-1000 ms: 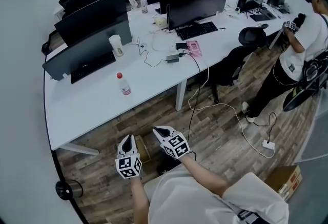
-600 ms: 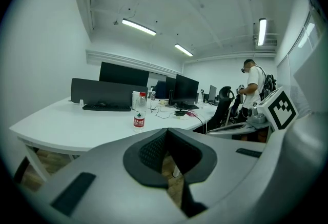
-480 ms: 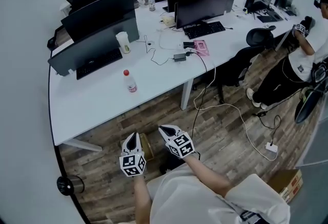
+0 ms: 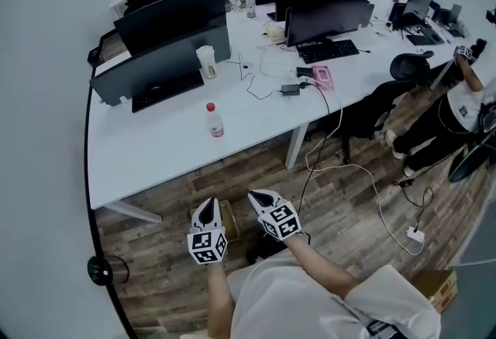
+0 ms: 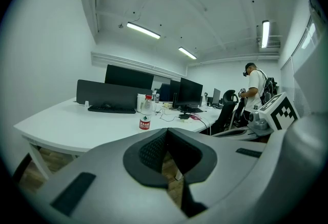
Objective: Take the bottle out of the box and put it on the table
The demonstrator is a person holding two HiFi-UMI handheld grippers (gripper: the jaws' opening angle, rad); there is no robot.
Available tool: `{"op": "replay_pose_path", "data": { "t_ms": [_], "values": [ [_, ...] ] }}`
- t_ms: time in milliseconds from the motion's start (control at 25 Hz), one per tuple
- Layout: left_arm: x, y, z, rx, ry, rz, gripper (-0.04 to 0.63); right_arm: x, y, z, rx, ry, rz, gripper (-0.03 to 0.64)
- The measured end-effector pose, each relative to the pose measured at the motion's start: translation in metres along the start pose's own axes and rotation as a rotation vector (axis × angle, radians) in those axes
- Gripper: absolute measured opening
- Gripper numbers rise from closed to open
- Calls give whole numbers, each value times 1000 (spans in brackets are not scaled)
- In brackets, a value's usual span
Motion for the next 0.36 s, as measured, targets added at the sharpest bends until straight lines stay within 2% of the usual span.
{"op": "replay_pose_path", "data": {
  "t_ms": [360],
  "values": [
    [-10, 7, -7, -4, -2, -11, 15, -3, 3, 3, 2, 22, 7, 40]
  ]
}}
Point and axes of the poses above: the fingertips, and each gripper's own axes: z forward along the fingers, x to its right, y out of its underside, the point moved 5 cm from there along -z, backward along the fingers, and after that the axes turned 6 degrees about y, right-handed, at the moved point
